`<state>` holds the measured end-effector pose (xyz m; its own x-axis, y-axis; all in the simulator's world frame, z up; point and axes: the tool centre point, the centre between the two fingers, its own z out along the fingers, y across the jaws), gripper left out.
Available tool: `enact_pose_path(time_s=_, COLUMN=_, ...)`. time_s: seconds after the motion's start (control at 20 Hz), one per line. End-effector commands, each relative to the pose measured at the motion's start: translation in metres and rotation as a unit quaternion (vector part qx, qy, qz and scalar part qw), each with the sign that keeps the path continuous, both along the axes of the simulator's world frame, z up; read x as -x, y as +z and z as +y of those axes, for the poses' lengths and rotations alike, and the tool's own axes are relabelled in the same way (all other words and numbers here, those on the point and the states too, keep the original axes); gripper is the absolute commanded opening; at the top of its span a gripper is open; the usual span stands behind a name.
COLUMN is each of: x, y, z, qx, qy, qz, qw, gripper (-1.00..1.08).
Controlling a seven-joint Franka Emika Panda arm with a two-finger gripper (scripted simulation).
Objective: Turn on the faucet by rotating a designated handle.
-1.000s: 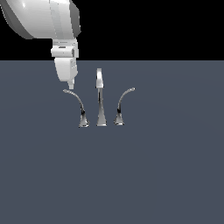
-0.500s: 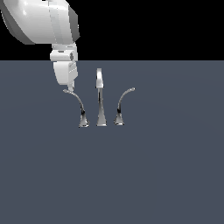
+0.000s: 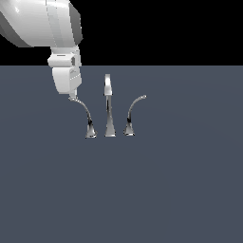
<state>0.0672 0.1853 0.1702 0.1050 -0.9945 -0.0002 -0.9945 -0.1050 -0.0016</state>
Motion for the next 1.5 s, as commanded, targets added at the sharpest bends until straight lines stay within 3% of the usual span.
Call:
enact_pose_path(time_s=0.0, x=0.008, y=0.000, z=0.003, qx=0.000, qy=0.001, qz=0.001, qw=1.0000, gripper=-1.00)
enact_pose_path(time_s=0.25, x=0.022, y=0.000, z=0.007, qx=0.000, qy=0.001, qz=0.001, qw=1.0000, gripper=-1.00)
enact_pose_path(time_s=0.35, x=0.014, y=0.000, z=0.000, qx=0.002, qy=-0.004, qz=-0.005, qw=1.0000, gripper=-1.00)
enact_pose_path(time_s=1.25, x=0.064, y=0.000, z=-0.015, qx=0.000, qy=0.000, qz=0.000, qw=1.0000, gripper=-1.00)
enact_pose_path(time_s=1.45, x=0.064, y=0.000, z=-0.017, qx=0.000, qy=0.004, qz=-0.001, qw=1.0000, gripper=-1.00)
